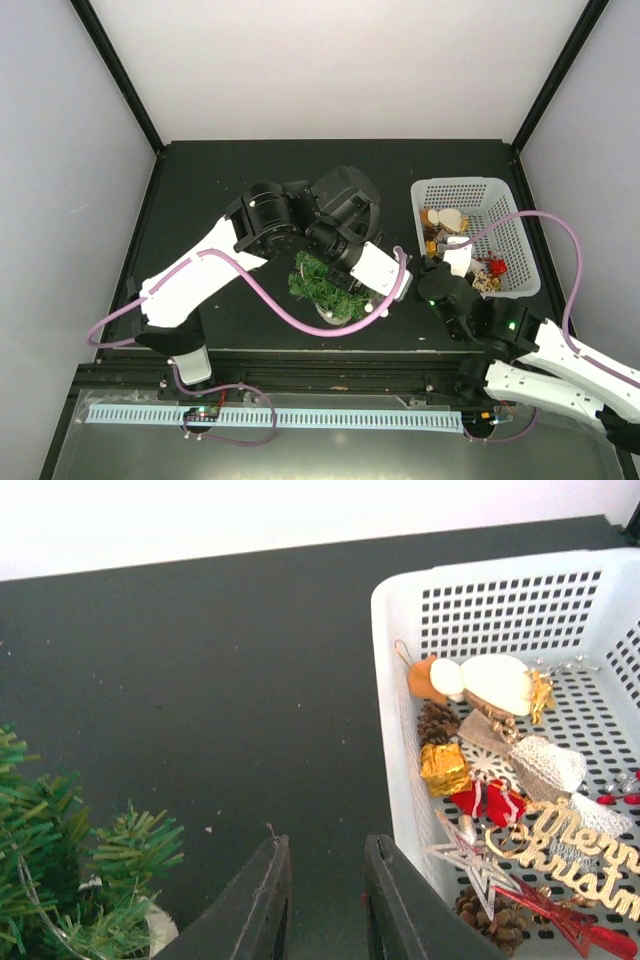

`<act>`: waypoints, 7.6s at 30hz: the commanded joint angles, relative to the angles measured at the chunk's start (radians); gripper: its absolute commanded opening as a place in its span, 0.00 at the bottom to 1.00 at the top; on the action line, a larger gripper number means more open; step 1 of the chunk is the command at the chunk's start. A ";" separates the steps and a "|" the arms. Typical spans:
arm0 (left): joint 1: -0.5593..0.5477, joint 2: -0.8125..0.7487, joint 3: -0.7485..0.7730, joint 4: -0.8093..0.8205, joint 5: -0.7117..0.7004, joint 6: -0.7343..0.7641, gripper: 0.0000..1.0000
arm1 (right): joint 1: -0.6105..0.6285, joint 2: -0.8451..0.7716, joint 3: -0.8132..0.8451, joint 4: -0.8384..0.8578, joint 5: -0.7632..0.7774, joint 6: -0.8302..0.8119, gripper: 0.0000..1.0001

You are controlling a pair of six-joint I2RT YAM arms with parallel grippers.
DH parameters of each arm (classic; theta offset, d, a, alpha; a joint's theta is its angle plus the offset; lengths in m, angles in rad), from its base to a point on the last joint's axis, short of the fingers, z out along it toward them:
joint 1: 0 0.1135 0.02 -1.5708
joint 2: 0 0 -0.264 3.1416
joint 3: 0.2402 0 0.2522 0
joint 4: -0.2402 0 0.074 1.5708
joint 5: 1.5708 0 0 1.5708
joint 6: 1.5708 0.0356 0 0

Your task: Decorate the small christmas tree

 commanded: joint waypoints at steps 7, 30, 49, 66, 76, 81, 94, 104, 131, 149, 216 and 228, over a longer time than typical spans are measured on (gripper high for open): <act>-0.064 0.011 0.059 -0.042 -0.161 0.174 0.02 | -0.018 -0.022 -0.068 0.068 -0.052 0.001 0.24; -0.217 -0.020 0.039 -0.068 -0.587 0.333 0.02 | -0.028 -0.023 -0.126 0.126 -0.096 0.009 0.24; -0.235 -0.050 -0.217 0.475 -0.777 0.517 0.02 | -0.043 -0.072 -0.154 0.117 -0.101 0.004 0.24; -0.050 -0.104 -0.574 1.036 -0.833 0.770 0.02 | -0.050 -0.068 -0.183 0.156 -0.130 0.003 0.24; 0.056 -0.094 -0.595 1.034 -0.812 0.747 0.06 | -0.054 -0.080 -0.184 0.172 -0.126 0.006 0.23; 0.096 -0.096 -0.587 0.994 -0.815 0.726 0.02 | -0.054 -0.089 -0.186 0.180 -0.125 0.008 0.23; 0.184 -0.086 -0.565 0.894 -0.815 0.674 0.02 | -0.054 -0.115 -0.196 0.190 -0.121 0.012 0.22; 0.214 -0.082 -0.530 0.808 -0.800 0.595 0.02 | -0.054 -0.121 -0.191 0.181 -0.112 0.005 0.22; 0.259 -0.320 -0.659 0.464 -0.899 0.483 0.02 | -0.054 -0.087 -0.172 0.200 -0.135 -0.005 0.22; 0.195 -0.262 -0.363 -0.131 -0.802 0.182 0.02 | -0.054 -0.061 -0.181 0.228 -0.154 -0.001 0.22; -0.189 -0.272 -0.414 -0.141 -0.622 -0.024 0.67 | -0.054 0.032 -0.171 0.263 -0.145 -0.008 0.25; -0.043 -0.343 -0.322 -0.060 -0.681 -0.037 0.71 | -0.054 0.021 -0.165 0.257 -0.150 -0.016 0.25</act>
